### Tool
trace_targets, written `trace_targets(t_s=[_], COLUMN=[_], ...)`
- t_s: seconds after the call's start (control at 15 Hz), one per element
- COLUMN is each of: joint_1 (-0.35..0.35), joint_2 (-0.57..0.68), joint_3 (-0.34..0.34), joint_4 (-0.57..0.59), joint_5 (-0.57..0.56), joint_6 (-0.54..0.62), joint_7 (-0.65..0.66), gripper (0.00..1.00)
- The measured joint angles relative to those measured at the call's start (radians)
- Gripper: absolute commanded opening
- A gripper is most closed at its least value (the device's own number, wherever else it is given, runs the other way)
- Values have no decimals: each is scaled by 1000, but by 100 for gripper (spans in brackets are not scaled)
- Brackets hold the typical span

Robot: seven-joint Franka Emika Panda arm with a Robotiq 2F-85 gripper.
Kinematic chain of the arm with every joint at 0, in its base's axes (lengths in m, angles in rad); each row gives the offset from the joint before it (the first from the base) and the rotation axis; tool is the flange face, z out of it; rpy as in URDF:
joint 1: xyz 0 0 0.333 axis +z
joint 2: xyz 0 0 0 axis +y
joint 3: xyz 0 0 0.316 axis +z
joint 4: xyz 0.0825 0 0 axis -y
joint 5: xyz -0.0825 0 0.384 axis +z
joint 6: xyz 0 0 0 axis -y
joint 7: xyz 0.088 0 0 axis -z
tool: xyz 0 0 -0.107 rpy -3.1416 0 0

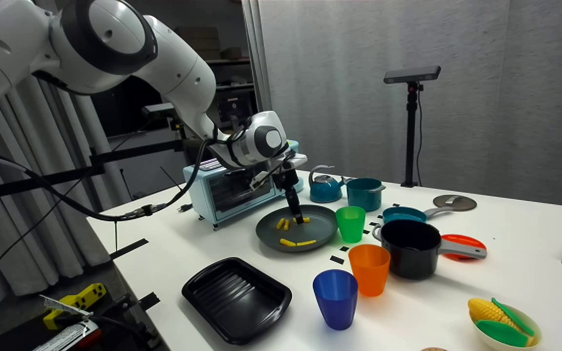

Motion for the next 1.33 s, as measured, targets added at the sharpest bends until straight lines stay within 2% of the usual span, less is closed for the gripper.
trace_targets(t_s=[0.27,1.0,1.33], joint_1=[0,-8,-27], joint_2=[1,-43,-79], joint_3=[-10,-85,-101], joint_4=[6,13,14], joint_5=[0,0,0], joint_6=[0,-6,-53], joint_7=[2,10,10], gripper=[1,4,4])
